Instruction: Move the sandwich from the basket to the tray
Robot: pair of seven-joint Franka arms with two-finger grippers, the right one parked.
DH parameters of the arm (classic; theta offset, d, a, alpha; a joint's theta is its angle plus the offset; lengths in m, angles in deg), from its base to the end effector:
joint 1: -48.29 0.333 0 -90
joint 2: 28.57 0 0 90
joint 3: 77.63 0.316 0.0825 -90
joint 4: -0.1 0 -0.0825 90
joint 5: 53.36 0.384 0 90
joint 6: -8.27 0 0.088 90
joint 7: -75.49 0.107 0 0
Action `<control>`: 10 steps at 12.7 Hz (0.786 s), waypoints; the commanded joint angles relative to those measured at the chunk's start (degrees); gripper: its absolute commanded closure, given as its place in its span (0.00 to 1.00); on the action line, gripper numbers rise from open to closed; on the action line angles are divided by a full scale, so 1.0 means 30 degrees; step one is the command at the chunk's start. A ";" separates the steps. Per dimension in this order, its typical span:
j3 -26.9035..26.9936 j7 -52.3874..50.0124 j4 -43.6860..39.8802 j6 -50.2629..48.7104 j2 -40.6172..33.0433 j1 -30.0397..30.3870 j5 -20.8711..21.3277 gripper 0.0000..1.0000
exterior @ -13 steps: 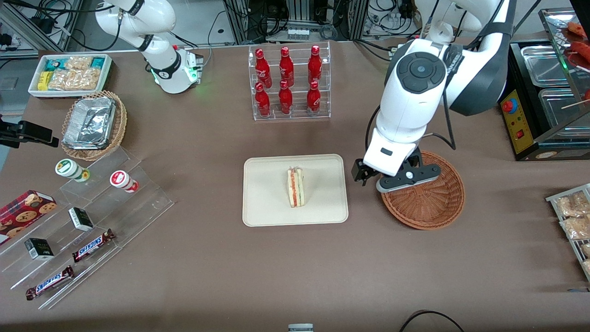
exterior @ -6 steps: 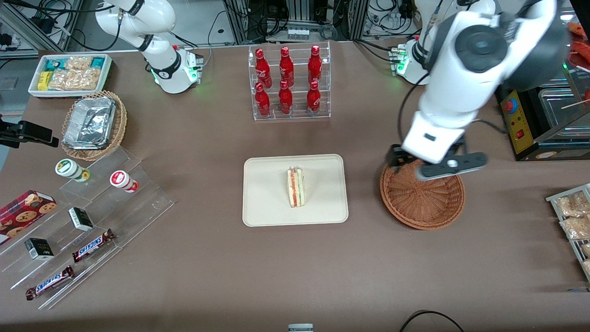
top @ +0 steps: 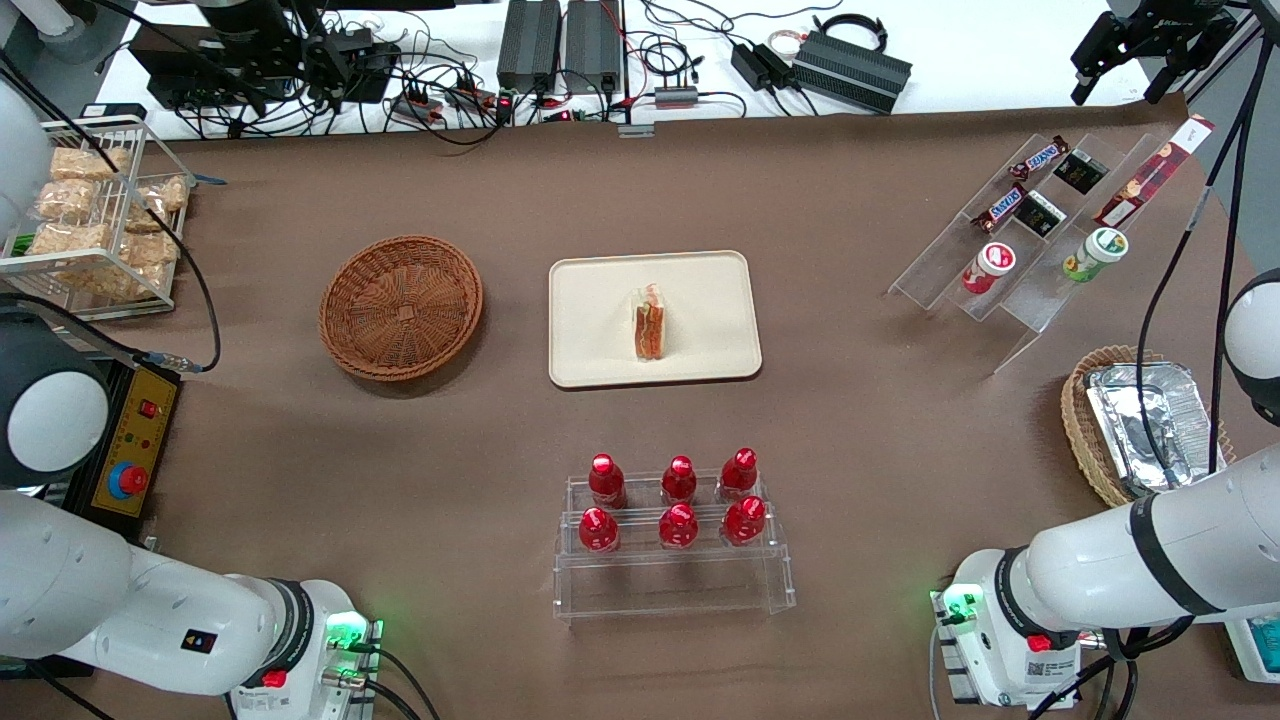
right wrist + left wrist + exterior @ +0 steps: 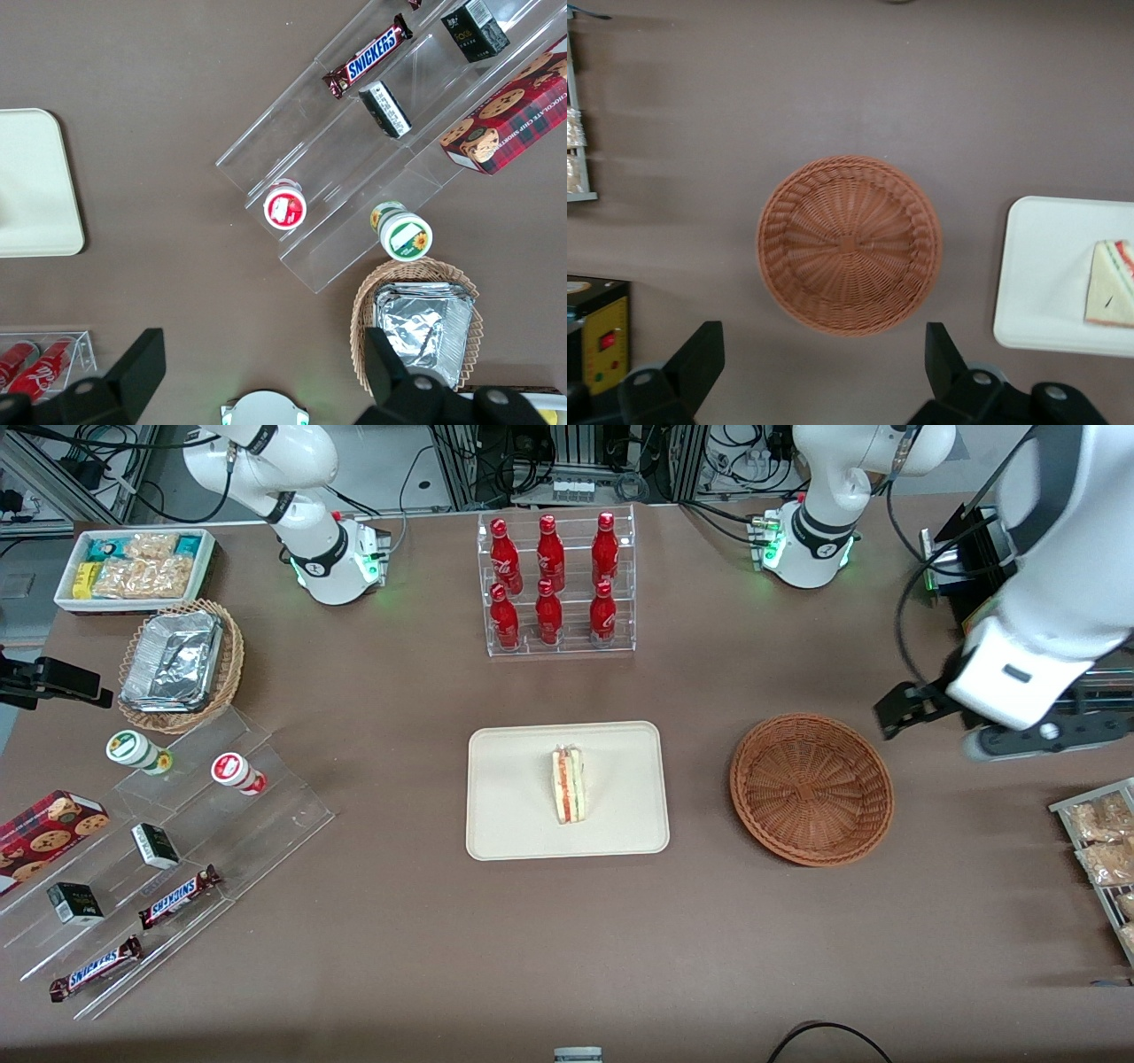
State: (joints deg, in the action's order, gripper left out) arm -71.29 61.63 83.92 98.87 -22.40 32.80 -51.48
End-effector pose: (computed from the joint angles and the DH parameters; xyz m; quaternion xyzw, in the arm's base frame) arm 0.5814 -0.0939 0.6153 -0.9989 -0.0406 -0.0100 0.0208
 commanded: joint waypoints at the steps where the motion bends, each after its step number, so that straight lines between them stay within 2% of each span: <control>1: -0.2368 0.0841 0.0507 -0.0783 -0.0883 0.2400 -0.0273 0.00; 3: -0.4069 0.2615 0.1642 -0.0758 -0.1815 0.4421 -0.0272 0.00; 5: -0.4018 0.4089 0.2030 -0.0786 -0.2260 0.4635 -0.0273 0.00; 10: -0.2904 0.4240 0.1214 -0.0756 -0.1939 0.4489 -0.0244 0.00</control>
State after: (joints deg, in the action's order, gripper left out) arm -80.48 73.01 88.03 96.66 -27.45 45.99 -51.51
